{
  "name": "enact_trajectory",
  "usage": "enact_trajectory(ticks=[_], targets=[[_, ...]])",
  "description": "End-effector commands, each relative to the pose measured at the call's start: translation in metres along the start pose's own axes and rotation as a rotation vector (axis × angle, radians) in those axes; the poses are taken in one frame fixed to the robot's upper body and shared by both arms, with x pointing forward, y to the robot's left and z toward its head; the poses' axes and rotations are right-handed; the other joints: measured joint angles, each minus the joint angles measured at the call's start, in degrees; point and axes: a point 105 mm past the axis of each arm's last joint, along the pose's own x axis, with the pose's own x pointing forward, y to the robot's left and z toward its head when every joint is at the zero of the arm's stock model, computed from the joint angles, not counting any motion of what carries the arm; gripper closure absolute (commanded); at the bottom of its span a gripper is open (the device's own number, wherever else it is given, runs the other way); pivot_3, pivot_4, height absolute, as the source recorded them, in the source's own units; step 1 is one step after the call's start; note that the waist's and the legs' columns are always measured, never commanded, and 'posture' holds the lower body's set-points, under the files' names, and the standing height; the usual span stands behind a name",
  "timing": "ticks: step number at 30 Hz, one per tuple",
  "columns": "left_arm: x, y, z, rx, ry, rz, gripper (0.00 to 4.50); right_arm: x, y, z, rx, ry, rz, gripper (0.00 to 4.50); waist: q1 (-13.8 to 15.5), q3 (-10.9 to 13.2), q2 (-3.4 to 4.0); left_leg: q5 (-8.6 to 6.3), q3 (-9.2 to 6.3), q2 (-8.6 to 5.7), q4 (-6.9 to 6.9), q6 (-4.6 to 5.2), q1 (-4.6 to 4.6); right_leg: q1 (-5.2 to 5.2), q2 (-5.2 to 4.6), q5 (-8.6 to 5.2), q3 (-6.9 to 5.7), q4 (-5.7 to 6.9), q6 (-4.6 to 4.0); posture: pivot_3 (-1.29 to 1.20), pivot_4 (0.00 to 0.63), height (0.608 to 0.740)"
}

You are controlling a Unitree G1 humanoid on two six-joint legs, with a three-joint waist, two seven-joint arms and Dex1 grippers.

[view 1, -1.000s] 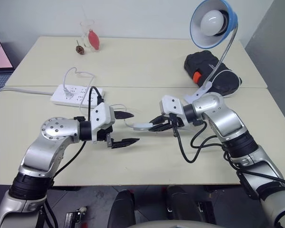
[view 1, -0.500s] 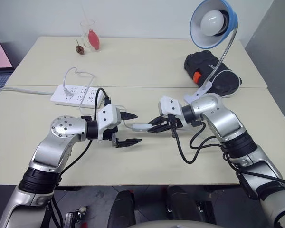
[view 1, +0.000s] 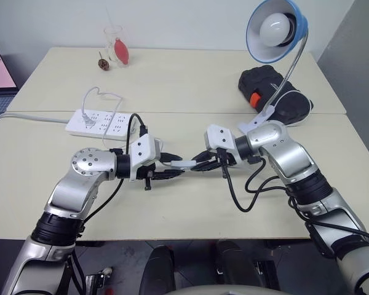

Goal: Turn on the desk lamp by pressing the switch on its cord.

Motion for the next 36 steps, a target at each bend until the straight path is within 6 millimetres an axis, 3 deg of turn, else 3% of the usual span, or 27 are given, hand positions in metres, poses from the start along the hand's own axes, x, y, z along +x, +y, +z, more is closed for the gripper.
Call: enact_trajectory(ticks=[1, 15, 17, 24, 29, 36], targets=[[-0.001, 0.008, 0.007, 0.05, -0.006, 0.027, 3.8, -0.002, 0.002, 0.019, -0.075, -0.044, 0.012, 4.15, 0.0, 0.0, 0.0, 0.0, 0.0, 0.0, 0.0, 0.0, 0.0, 0.0, 0.0, 0.0, 0.0, 0.0, 0.0, 0.0, 0.15, 0.74], [0.001, 0.008, 0.016, 0.082, -0.041, 0.026, 3.99, -0.001, 0.002, 0.021, -0.09, -0.045, 0.018, 4.15, 0.0, 0.0, 0.0, 0.0, 0.0, 0.0, 0.0, 0.0, 0.0, 0.0, 0.0, 0.0, 0.0, 0.0, 0.0, 0.0, 0.15, 0.74], [0.001, 0.008, 0.016, 0.089, -0.044, 0.028, 3.29, -0.001, 0.002, 0.02, -0.09, -0.045, 0.018, 4.15, 0.0, 0.0, 0.0, 0.0, 0.0, 0.0, 0.0, 0.0, 0.0, 0.0, 0.0, 0.0, 0.0, 0.0, 0.0, 0.0, 0.15, 0.74], [-0.006, 0.007, 0.006, 0.149, -0.012, 0.052, 1.89, 0.002, -0.002, 0.017, -0.095, -0.037, 0.015, 4.15, 0.0, 0.0, 0.0, 0.0, 0.0, 0.0, 0.0, 0.0, 0.0, 0.0, 0.0, 0.0, 0.01, 0.0, 0.0, 0.0, 0.15, 0.74], [-0.027, 0.001, 0.003, 0.14, 0.018, 0.086, 0.92, 0.006, -0.015, 0.003, -0.086, -0.006, -0.007, 4.15, -0.2, 0.0, 0.0, 0.0, 0.0, 0.02, -0.01, 0.0, 0.02, 0.0, 0.0, 0.0, 0.01, 0.0, -0.01, 0.0, 0.15, 0.74], [-0.056, -0.01, 0.001, 0.053, 0.034, 0.193, 0.91, 0.016, -0.047, -0.026, -0.084, 0.081, -0.093, 4.15, -0.2, 0.0, 0.01, 0.0, 0.02, 0.03, -0.02, 0.0, 0.03, -0.01, -0.01, 0.0, 0.01, -0.01, -0.01, 0.0, 0.15, 0.74]])
